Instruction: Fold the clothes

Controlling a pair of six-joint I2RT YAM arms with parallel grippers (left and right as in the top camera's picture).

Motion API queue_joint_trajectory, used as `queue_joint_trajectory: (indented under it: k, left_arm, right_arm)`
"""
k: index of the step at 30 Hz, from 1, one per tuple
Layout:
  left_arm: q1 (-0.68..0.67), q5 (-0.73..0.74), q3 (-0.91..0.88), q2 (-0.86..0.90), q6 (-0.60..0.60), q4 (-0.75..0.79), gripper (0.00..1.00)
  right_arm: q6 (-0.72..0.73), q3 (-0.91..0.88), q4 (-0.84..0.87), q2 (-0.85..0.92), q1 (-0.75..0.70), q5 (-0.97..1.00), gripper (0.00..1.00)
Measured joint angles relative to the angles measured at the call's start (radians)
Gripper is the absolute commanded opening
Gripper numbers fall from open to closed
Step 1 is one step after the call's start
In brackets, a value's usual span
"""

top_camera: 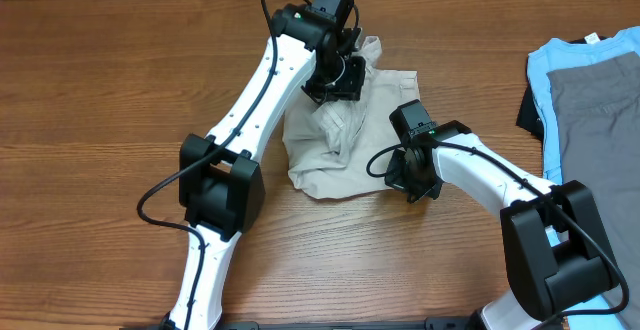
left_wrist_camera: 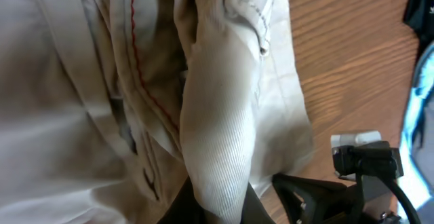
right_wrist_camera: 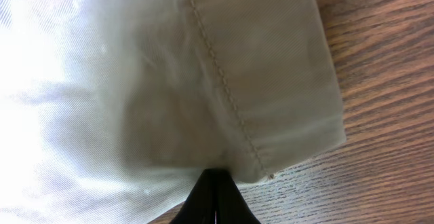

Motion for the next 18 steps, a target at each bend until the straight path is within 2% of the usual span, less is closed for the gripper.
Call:
queue_joint_trajectory:
  k: [15, 17, 18]
  left_arm:
    - [0.000, 0.082, 0.000, 0.014, -0.047, 0.038, 0.13]
    - [0.000, 0.093, 0.000, 0.014, -0.049, 0.040, 0.22]
    - [-0.001, 0.098, 0.000, 0.014, -0.050, 0.042, 0.34]
  right_arm:
    - [0.005, 0.000, 0.000, 0.000, 0.000, -0.001, 0.04]
    - [0.005, 0.000, 0.000, 0.000, 0.000, 0.000, 0.04]
    - [0.005, 0.000, 0.001, 0.000, 0.000, -0.001, 0.04]
